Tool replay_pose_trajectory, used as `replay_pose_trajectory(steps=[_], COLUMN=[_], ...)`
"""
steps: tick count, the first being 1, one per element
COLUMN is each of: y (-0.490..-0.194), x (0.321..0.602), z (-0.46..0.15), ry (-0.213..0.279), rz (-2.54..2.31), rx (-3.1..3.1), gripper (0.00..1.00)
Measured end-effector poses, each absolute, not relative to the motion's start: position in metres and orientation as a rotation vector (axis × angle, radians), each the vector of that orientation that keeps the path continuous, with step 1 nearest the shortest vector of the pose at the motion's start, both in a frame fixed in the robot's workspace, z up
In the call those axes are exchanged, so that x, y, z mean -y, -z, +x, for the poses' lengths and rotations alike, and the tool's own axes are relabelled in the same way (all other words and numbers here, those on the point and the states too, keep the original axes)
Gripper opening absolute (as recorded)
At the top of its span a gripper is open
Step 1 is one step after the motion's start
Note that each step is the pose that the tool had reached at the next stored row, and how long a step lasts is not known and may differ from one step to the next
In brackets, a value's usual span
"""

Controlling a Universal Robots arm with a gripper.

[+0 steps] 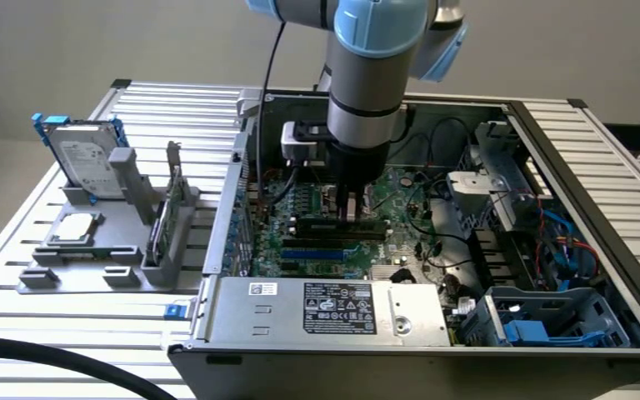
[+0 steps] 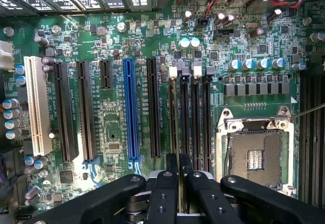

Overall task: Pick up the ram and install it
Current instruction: 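Insert the ram into the slot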

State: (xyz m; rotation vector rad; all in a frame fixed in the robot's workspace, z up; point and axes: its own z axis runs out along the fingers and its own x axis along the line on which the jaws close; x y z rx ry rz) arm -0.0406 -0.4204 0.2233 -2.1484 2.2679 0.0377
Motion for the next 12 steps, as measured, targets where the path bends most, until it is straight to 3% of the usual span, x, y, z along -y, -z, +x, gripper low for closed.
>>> replay_pose_trajectory(steps=[12], y=[-0.2223], x=[0.4203], z=[-0.0394], ry=[-0.039], rz=[-2.149], rx=[-2.268], gripper=[0.14])
